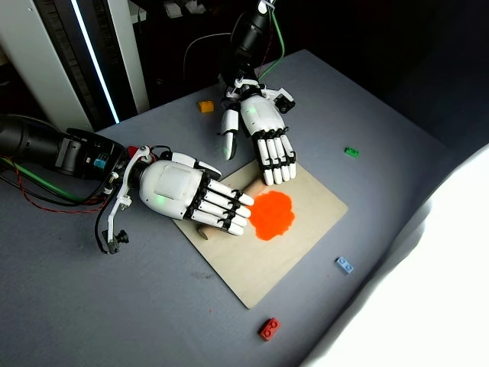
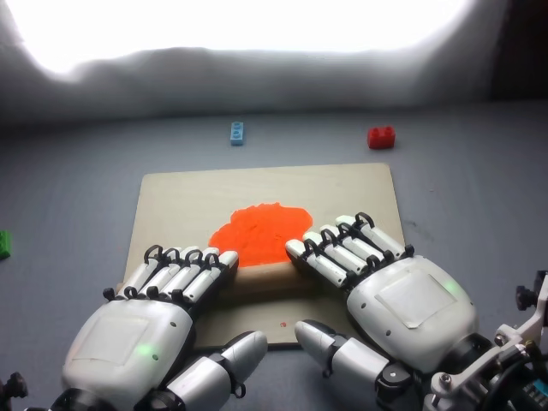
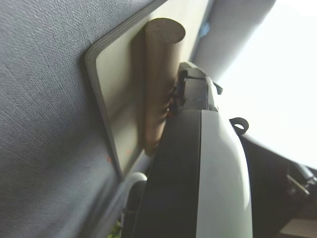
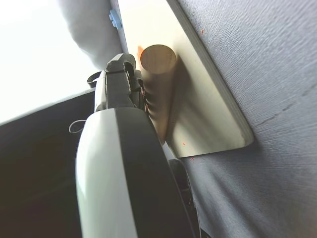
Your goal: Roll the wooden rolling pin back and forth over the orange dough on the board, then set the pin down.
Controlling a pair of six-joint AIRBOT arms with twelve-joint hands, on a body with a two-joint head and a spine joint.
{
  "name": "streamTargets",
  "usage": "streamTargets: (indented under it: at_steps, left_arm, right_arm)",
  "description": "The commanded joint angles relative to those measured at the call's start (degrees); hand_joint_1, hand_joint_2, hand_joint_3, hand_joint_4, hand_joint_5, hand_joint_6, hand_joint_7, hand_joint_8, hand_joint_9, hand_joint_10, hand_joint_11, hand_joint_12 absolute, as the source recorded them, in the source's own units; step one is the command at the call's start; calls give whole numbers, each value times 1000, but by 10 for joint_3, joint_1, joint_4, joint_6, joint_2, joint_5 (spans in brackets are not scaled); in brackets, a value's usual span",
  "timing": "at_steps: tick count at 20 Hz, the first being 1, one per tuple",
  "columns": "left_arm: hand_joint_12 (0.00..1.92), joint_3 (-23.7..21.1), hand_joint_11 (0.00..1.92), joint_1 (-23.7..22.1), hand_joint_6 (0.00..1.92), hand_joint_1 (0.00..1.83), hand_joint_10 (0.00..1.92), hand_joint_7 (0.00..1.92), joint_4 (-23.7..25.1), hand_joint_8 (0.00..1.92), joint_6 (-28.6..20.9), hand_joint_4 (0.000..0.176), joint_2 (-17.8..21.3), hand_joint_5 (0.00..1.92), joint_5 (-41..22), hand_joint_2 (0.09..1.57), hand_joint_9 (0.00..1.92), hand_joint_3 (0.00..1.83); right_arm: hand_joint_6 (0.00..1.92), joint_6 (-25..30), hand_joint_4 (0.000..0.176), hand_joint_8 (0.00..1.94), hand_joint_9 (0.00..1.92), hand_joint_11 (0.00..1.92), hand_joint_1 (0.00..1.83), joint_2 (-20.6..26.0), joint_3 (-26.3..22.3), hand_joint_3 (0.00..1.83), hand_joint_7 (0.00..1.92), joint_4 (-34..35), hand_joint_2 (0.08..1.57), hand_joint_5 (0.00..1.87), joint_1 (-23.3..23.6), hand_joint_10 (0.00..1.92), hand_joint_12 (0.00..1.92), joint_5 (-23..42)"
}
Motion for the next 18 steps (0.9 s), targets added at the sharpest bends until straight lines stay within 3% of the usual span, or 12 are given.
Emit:
streamTargets:
  at_steps: [1, 18]
  left_arm:
    - [393, -2, 0, 2, 7, 0, 5, 244, 22, 3, 3, 0, 3, 270, -26, 1355, 187, 0]
    - [393, -25, 0, 6, 5, 0, 4, 245, 22, 1, 3, 0, 20, 271, -26, 1355, 188, 0]
  right_arm:
    - [11, -3, 0, 4, 183, 0, 0, 2, -4, 0, 236, -29, 1400, 219, -5, 11, 319, 46]
    - [11, -6, 0, 3, 182, 0, 0, 11, -19, 0, 236, -29, 1400, 219, -13, 11, 314, 44]
